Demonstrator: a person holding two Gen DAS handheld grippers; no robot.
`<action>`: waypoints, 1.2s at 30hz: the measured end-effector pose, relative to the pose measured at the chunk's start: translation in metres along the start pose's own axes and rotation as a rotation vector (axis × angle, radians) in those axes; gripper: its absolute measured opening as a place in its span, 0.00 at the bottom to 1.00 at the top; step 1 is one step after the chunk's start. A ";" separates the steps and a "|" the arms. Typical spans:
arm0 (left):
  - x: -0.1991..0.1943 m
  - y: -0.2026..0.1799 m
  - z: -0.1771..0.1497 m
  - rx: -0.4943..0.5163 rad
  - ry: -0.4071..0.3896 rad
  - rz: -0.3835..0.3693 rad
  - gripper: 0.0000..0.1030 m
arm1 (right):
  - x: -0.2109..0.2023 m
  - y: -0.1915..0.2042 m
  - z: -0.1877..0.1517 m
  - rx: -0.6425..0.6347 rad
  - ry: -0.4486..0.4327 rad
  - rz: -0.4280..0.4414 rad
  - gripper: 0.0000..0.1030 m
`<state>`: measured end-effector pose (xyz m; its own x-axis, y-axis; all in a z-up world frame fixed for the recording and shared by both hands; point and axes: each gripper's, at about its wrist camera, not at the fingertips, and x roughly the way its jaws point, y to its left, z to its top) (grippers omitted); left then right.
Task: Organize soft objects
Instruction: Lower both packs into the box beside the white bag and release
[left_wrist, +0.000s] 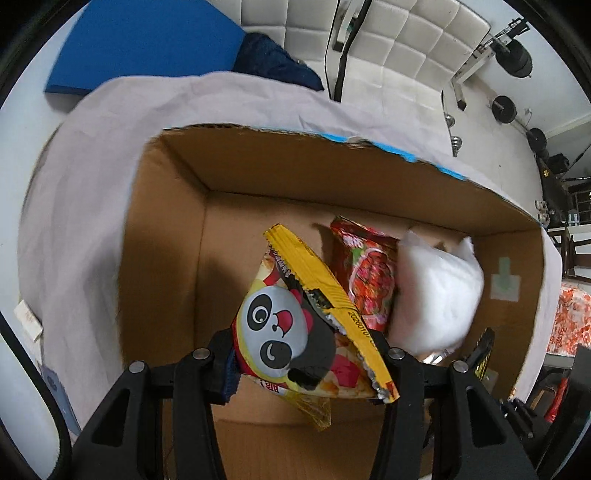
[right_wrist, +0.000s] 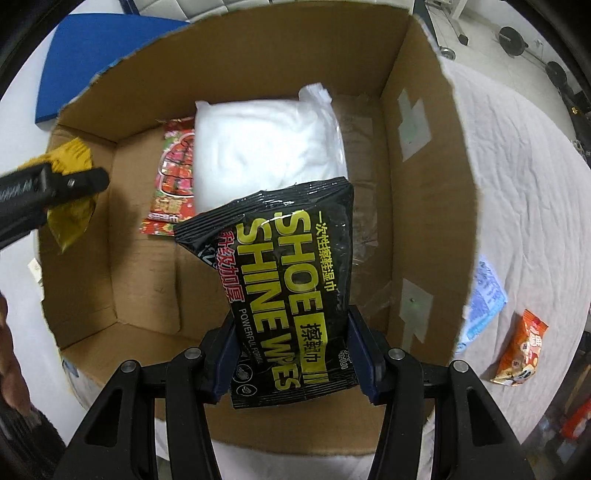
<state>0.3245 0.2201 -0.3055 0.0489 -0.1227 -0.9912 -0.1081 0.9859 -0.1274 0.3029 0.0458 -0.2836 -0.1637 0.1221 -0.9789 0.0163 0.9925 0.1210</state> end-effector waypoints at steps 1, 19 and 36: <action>0.006 0.001 0.004 0.000 0.011 -0.001 0.46 | 0.005 0.001 0.001 0.003 0.006 -0.004 0.55; 0.051 0.024 0.028 -0.076 0.103 -0.028 0.54 | 0.031 -0.009 0.008 0.052 0.070 -0.006 0.66; -0.019 0.010 -0.007 -0.018 -0.031 -0.007 0.99 | -0.033 0.006 -0.010 -0.014 -0.061 -0.038 0.80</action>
<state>0.3159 0.2318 -0.2885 0.0800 -0.1259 -0.9888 -0.1254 0.9828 -0.1353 0.2983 0.0479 -0.2487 -0.1040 0.0845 -0.9910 -0.0023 0.9964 0.0852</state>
